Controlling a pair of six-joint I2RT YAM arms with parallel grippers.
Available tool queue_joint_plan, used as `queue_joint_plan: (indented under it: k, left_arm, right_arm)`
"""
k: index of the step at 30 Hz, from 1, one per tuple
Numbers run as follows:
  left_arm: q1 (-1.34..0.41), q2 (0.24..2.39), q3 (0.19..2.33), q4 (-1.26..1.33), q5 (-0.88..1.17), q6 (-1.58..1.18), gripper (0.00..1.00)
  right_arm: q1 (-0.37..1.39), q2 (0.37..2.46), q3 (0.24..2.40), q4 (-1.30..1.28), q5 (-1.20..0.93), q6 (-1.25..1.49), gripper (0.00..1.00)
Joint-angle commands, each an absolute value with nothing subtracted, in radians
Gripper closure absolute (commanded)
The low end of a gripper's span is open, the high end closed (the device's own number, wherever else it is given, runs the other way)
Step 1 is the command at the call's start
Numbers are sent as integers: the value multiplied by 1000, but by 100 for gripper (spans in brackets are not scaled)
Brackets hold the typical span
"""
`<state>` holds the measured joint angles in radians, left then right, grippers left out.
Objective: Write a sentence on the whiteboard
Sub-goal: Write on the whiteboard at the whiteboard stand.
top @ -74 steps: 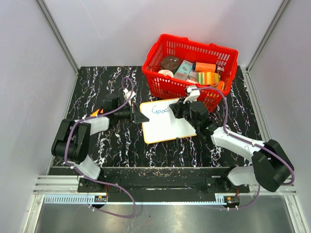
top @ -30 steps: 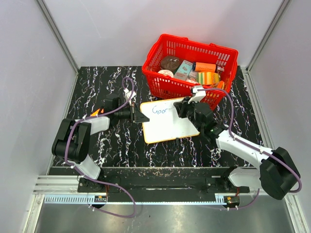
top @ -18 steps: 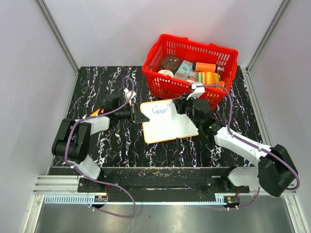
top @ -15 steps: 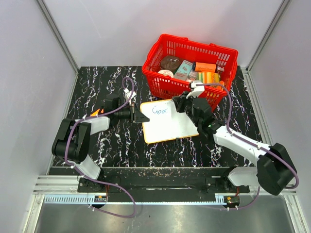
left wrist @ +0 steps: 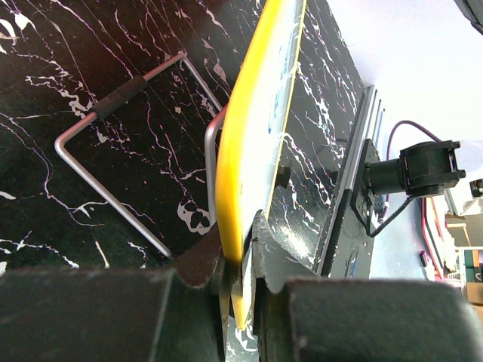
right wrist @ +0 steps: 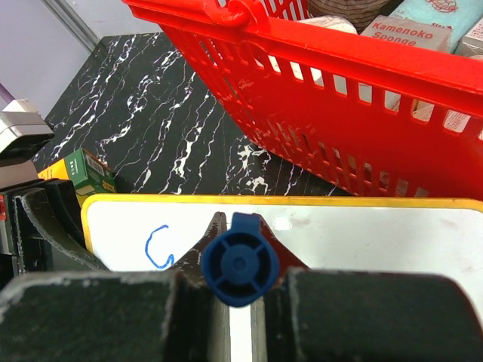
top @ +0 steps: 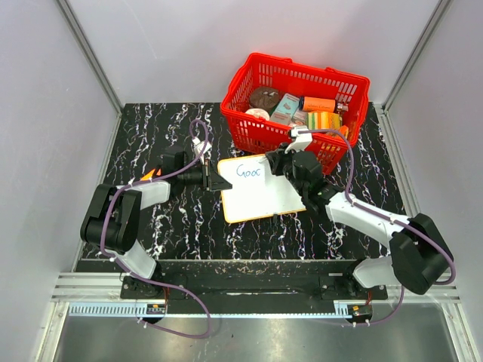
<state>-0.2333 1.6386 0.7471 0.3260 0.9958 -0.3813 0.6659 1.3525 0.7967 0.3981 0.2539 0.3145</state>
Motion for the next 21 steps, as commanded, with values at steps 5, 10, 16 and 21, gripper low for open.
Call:
queue_joint_plan:
  k: [5,10,16,21]
  left_arm:
    - [-247,1675,742,249,838,-242,100]
    - [-249,1675,742,247,838,-241,100]
    - [-249,1677,745,247,835,-241,100]
    - [-249,1677,744,245,836,-241,100]
  right_arm:
    - [661,1370,815,439,276,311,100]
    - [660,1353,792,430,250,319,100]
    - [661,1335,758,428,242,330,100]
    - [661,1328,741,423,230,334,100]
